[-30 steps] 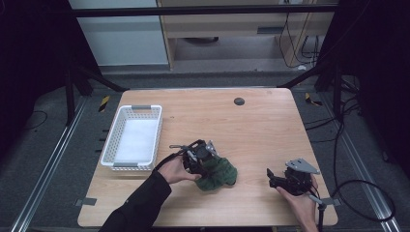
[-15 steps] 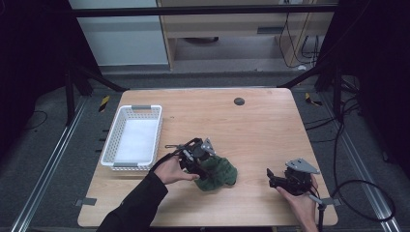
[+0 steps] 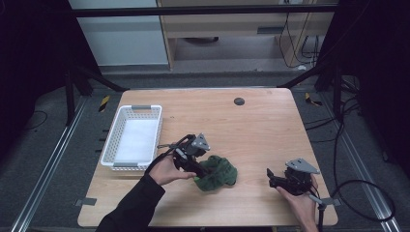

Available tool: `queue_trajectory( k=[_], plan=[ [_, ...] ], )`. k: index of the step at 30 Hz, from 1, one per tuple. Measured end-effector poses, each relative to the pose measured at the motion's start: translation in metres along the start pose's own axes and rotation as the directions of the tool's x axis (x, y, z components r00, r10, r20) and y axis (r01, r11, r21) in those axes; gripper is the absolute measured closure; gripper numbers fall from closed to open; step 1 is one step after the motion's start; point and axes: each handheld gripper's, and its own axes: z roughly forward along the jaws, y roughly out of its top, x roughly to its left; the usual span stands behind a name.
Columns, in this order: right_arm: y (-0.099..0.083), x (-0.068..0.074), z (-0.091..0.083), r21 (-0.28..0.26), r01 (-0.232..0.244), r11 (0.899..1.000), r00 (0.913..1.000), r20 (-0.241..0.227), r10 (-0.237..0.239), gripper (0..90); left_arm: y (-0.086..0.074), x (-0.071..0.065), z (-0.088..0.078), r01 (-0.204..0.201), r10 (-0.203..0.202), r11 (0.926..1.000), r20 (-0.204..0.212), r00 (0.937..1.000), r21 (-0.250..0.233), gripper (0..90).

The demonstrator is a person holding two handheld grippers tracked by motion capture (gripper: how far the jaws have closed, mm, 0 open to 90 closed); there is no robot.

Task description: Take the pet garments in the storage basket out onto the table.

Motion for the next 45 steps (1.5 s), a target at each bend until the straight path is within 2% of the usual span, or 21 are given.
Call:
queue_trajectory(
  k=[3,6,11,15,18,20,22,26,28,31,32,37,41,44,45],
  plan=[
    [0.000,0.000,0.000,0.000,-0.003,1.000,1.0000,0.000,0.003,8.0,-0.003,0.000,-0.007,0.031,-0.032,0.9986,-0.008,0.9995,-0.042,28.9],
    [0.000,0.000,0.000,0.000,-0.003,1.000,1.0000,-0.002,0.003,8.0,-0.008,0.001,-0.014,0.062,-0.066,0.9932,-0.033,0.9973,-0.098,29.3],
    [0.000,0.000,0.000,0.000,0.001,1.000,1.0000,-0.002,-0.001,8.0,-0.019,0.001,-0.026,0.121,-0.137,0.9728,-0.068,0.9883,-0.197,29.7],
    [0.000,0.000,0.000,0.000,-0.003,1.000,1.0000,-0.003,0.003,8.0,-0.031,0.003,-0.034,0.168,-0.203,0.9499,-0.112,0.9727,-0.264,29.9],
    [0.000,0.000,0.000,-0.001,-0.003,1.000,1.0000,-0.003,0.003,8.0,-0.039,0.004,-0.039,0.182,-0.230,0.9372,-0.136,0.9636,-0.298,29.8],
    [0.000,0.000,0.000,-0.001,-0.003,1.000,1.0000,-0.003,0.003,8.0,-0.045,0.005,-0.042,0.195,-0.251,0.9276,-0.146,0.9569,-0.319,29.2],
    [0.000,0.000,0.000,-0.001,-0.004,1.000,1.0000,-0.003,0.004,8.0,-0.052,0.005,-0.045,0.214,-0.278,0.9139,-0.147,0.9493,-0.345,29.1],
    [0.000,0.000,0.000,-0.002,-0.007,1.000,1.0000,-0.003,0.007,7.9,-0.067,0.005,-0.048,0.244,-0.324,0.8922,-0.162,0.9322,-0.380,29.4],
    [0.000,0.000,0.000,-0.002,-0.006,1.000,1.0000,-0.003,0.006,7.9,-0.073,0.005,-0.050,0.252,-0.343,0.8837,-0.180,0.9219,-0.394,29.5],
    [0.000,0.000,0.000,-0.005,-0.006,1.000,1.0000,-0.001,0.006,7.7,-0.083,0.004,-0.051,0.273,-0.372,0.8717,-0.185,0.9098,-0.407,29.6],
    [0.000,0.000,-0.001,-0.005,-0.006,1.000,1.0000,-0.001,0.006,7.7,-0.086,0.005,-0.051,0.277,-0.373,0.8715,-0.181,0.9098,-0.405,29.5],
    [0.000,0.000,-0.001,-0.008,-0.007,1.000,1.0000,-0.001,0.007,7.6,-0.100,0.003,-0.051,0.313,-0.416,0.8556,-0.188,0.8900,-0.413,30.7],
    [0.000,0.000,-0.002,-0.013,-0.013,1.000,0.9999,-0.002,0.013,7.3,-0.117,0.001,-0.052,0.337,-0.454,0.8402,-0.210,0.8658,-0.425,35.5],
    [0.000,0.000,-0.003,-0.014,-0.016,1.000,0.9999,-0.005,0.016,7.2,-0.127,0.001,-0.052,0.359,-0.476,0.8308,-0.209,0.8540,-0.425,38.6],
    [0.000,0.000,-0.003,-0.016,-0.012,1.000,0.9999,-0.005,0.012,7.1,-0.129,0.001,-0.052,0.367,-0.481,0.8296,-0.206,0.8522,-0.421,39.3]
  ],
)
